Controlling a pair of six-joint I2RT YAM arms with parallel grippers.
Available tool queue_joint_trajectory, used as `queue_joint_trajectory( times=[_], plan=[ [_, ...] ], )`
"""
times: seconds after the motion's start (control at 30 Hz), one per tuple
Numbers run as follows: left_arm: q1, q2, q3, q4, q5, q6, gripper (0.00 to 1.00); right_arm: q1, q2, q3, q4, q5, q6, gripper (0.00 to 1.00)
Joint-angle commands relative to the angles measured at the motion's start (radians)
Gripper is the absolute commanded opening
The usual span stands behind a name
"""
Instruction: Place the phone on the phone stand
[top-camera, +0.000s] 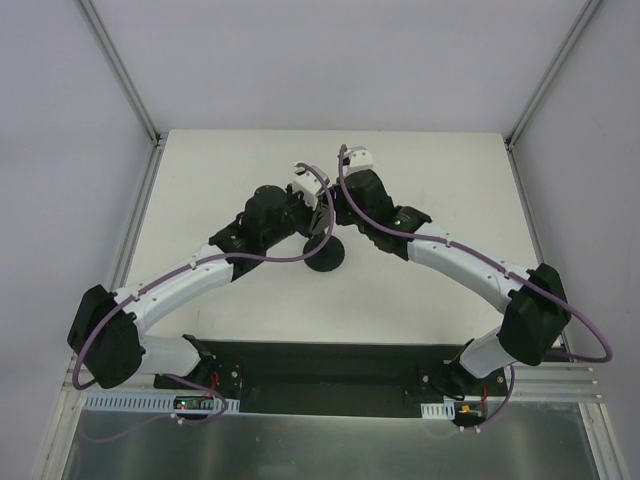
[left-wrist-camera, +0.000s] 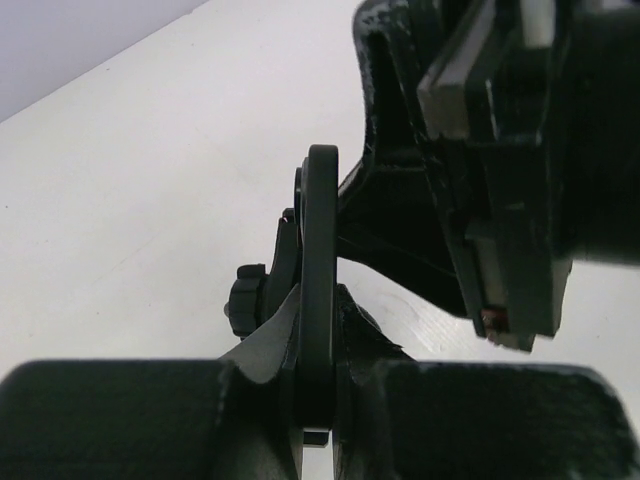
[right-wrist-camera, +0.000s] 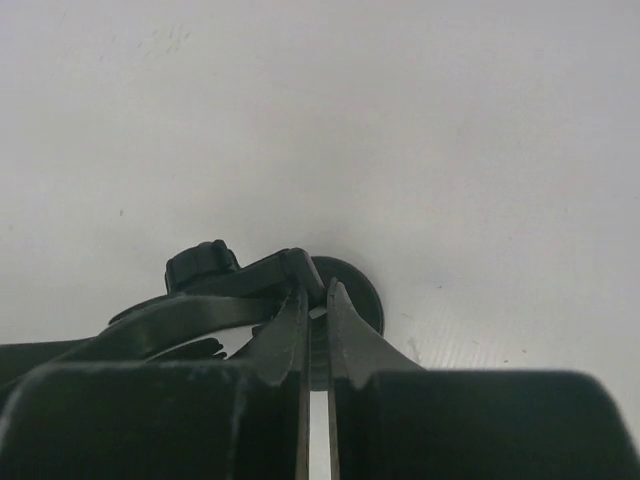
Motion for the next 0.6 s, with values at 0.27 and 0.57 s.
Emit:
queue_joint_trajectory(
  times=[0.27,0.57],
  plan=[
    [0.067,0.113,0.029,0.103,-0.553,-0.097,0.00,0.221,-0.271,-0.152,0.218,0.294,0.270,0.00],
    [0.066,0.138,0.046,0.080,-0.527,-0.111,0.00,0.265,-0.485,-0.298,0.387,0.299,0.174,0.65]
  ],
)
